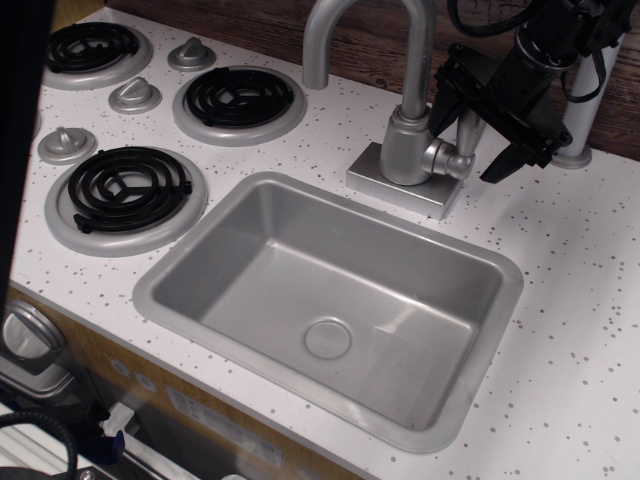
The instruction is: Lever vertical to front
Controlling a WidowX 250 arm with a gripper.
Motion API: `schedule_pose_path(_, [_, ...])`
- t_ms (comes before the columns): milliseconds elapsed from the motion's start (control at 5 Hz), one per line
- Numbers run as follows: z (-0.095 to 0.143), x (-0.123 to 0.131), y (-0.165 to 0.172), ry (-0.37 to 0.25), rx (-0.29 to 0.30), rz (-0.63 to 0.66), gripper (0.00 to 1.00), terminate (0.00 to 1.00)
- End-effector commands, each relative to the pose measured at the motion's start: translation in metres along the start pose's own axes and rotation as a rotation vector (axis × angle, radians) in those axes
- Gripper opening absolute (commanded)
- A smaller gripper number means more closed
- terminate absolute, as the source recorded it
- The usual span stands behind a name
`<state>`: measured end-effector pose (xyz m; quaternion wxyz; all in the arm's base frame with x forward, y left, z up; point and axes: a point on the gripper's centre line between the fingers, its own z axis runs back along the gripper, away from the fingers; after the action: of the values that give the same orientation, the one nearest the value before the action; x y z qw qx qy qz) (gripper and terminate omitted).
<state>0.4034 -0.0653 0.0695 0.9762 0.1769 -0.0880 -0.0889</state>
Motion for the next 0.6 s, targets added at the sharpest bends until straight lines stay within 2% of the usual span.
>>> schedule_pose_path(0, [0.024, 0.021, 0.014, -0.107, -0.014, -0.01, 1.0, 0.0])
schedule_pose_path(400, [0.019, 0.036, 0.024, -0.081, -0.049, -0.055, 1.0, 0.0])
